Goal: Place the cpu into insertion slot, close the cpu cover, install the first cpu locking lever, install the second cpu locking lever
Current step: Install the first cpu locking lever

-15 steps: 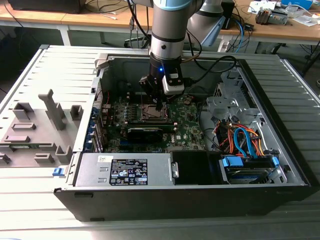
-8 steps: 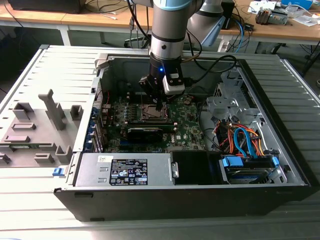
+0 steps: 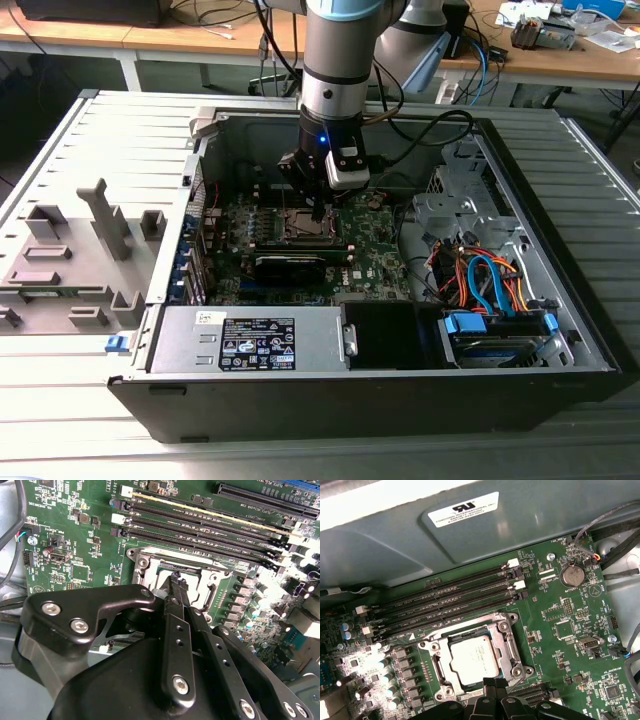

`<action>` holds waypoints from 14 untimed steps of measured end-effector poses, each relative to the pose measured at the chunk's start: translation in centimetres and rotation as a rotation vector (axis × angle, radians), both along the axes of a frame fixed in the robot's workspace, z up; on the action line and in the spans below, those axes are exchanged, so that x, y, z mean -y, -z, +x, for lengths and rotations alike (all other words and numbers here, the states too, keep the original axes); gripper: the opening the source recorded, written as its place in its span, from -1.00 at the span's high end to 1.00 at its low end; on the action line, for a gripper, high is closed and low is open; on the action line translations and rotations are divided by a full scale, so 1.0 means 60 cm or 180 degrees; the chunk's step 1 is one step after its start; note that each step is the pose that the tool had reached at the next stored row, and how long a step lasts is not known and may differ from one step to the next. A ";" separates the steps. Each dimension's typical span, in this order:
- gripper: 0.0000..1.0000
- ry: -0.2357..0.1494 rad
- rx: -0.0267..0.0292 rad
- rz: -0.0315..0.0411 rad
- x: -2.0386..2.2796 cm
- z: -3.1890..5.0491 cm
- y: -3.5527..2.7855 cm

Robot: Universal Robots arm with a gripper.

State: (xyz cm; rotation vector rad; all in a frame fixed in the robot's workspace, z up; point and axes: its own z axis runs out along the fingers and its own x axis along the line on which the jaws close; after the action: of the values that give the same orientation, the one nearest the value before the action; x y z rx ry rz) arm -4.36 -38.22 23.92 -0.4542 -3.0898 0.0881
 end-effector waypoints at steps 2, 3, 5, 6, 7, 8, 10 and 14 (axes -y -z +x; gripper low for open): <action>0.79 -0.0002 0.0001 0.0003 -0.0001 0.000 0.000; 0.79 -0.0008 0.0000 0.0023 -0.0001 0.000 0.000; 0.79 -0.0026 0.0000 0.0105 0.0000 0.000 0.000; 0.79 -0.0030 0.0000 0.0129 0.0000 0.000 0.000; 0.79 -0.0034 0.0000 0.0152 0.0000 0.000 0.000; 0.79 -0.0038 0.0000 0.0198 0.0000 0.000 0.000; 0.79 -0.0041 0.0000 0.0223 -0.0001 0.000 0.000; 0.79 -0.0080 -0.0001 0.0226 0.0000 0.000 0.000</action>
State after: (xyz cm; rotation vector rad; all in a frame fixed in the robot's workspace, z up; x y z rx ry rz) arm -4.36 -38.22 23.92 -0.4125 -3.0868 -0.0213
